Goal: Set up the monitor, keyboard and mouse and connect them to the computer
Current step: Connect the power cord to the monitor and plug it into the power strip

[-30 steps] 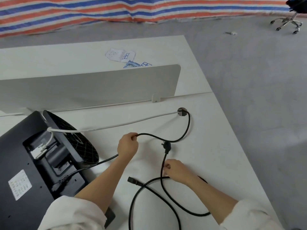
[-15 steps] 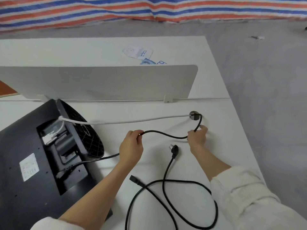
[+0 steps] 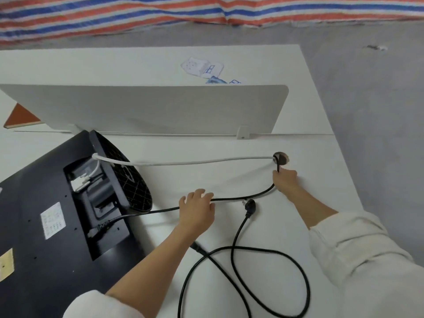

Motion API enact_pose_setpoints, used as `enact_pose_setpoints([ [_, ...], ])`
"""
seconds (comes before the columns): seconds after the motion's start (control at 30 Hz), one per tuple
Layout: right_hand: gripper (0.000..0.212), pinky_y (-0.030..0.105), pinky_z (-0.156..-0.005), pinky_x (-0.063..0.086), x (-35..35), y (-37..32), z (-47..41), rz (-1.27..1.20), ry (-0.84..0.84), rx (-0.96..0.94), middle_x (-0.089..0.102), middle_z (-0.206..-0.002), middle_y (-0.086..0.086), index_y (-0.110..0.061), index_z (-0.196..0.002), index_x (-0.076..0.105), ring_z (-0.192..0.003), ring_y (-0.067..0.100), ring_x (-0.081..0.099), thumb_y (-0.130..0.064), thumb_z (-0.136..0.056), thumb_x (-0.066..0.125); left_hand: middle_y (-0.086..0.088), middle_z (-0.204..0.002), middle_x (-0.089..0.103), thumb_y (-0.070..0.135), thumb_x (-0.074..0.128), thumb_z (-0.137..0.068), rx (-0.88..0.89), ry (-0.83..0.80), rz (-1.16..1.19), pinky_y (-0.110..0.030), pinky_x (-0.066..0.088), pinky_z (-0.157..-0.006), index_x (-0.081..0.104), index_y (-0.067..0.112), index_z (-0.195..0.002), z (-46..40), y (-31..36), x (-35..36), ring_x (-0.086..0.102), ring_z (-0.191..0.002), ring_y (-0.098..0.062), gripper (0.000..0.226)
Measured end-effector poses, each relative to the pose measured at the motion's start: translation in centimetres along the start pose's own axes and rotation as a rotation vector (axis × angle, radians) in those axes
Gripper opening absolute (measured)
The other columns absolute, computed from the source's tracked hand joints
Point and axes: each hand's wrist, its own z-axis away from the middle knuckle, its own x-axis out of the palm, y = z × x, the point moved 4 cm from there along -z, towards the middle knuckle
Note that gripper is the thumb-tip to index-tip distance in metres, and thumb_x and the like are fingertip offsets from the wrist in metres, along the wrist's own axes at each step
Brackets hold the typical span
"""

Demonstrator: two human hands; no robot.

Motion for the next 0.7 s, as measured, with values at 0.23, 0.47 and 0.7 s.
enact_pose_setpoints([
  [0.23,0.035,0.034,-0.099,0.038,1.0,2.4,10.4,-0.280,0.248,-0.113,0.045,-0.137,0.017,-0.002,-0.127,0.051,-0.122,0.030,0.047,-0.007,-0.096,0.037,0.002,-0.143,0.041,0.028,0.040,-0.098,0.067,0.037,0.152,-0.042,0.018,-0.114,0.043,0.022,-0.138,3.5,0.2,-0.2,0.028,-0.137,-0.020,0.041],
  [0.47,0.029,0.014,-0.084,0.036,5.9,7.7,26.5,-0.534,0.460,-0.135,0.061,-0.111,0.004,-0.006,-0.120,0.057,-0.103,0.014,0.055,-0.004,-0.097,0.039,-0.005,-0.131,0.053,0.019,0.049,-0.095,0.331,0.054,0.504,-0.032,0.037,-0.103,0.054,0.012,-0.128,13.2,0.7,2.0,0.045,-0.123,-0.022,0.034],
  [0.7,0.027,0.026,-0.088,0.044,11.7,17.6,40.6,-0.687,0.616,0.083,0.062,-0.100,-0.001,-0.010,-0.117,0.057,-0.097,0.015,0.058,-0.007,-0.098,0.038,-0.005,-0.129,0.054,0.020,0.048,-0.095,0.598,-0.142,0.479,-0.028,0.033,-0.102,0.055,0.012,-0.127,25.8,2.6,7.2,0.044,-0.124,-0.021,0.034],
])
